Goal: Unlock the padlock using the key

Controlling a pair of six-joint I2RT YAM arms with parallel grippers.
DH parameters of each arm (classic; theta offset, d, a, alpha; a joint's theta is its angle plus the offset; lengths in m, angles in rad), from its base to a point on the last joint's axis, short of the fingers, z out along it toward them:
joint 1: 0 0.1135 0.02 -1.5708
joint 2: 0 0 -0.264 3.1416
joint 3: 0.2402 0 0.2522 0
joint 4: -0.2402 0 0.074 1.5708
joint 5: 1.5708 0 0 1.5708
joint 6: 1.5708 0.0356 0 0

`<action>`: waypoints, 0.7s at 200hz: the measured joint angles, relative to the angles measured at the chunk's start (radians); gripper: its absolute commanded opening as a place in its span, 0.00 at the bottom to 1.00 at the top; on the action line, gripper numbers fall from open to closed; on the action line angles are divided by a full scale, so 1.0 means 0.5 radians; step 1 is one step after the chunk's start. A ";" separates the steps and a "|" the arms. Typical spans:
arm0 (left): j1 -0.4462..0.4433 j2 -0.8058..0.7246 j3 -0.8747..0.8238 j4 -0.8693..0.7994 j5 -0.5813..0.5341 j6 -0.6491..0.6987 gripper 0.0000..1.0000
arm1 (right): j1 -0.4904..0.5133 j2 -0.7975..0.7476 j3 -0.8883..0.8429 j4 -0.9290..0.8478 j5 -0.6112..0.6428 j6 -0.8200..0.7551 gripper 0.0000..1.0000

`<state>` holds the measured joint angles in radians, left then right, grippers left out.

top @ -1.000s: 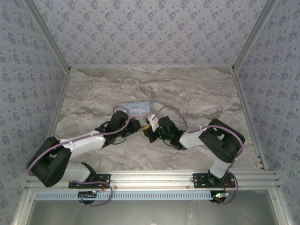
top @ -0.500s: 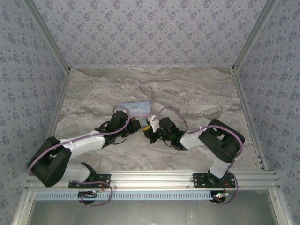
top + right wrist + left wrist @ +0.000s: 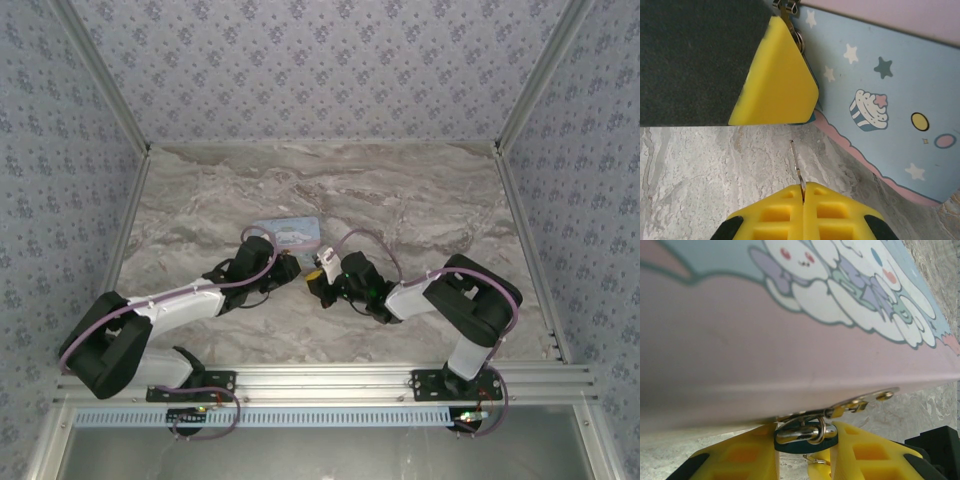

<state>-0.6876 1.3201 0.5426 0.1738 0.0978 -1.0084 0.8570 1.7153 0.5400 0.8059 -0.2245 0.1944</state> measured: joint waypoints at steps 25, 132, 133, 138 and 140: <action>0.000 0.000 0.000 0.000 0.000 0.001 0.27 | -0.001 0.000 0.001 0.001 0.000 0.000 0.00; 0.000 0.000 0.000 0.002 -0.001 -0.014 0.27 | -0.036 0.018 0.045 0.014 -0.021 0.000 0.00; 0.000 0.000 0.000 0.002 0.000 -0.014 0.27 | -0.036 0.019 0.045 0.014 -0.022 0.000 0.00; 0.000 0.000 0.000 0.002 0.000 -0.014 0.27 | -0.036 0.022 0.047 0.014 -0.028 0.000 0.00; 0.000 0.000 0.000 0.002 0.000 -0.014 0.27 | -0.036 0.023 0.048 0.014 -0.032 0.000 0.00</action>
<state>-0.6876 1.3201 0.5426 0.1745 0.0978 -1.0153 0.8391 1.7267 0.5640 0.8127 -0.2405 0.1944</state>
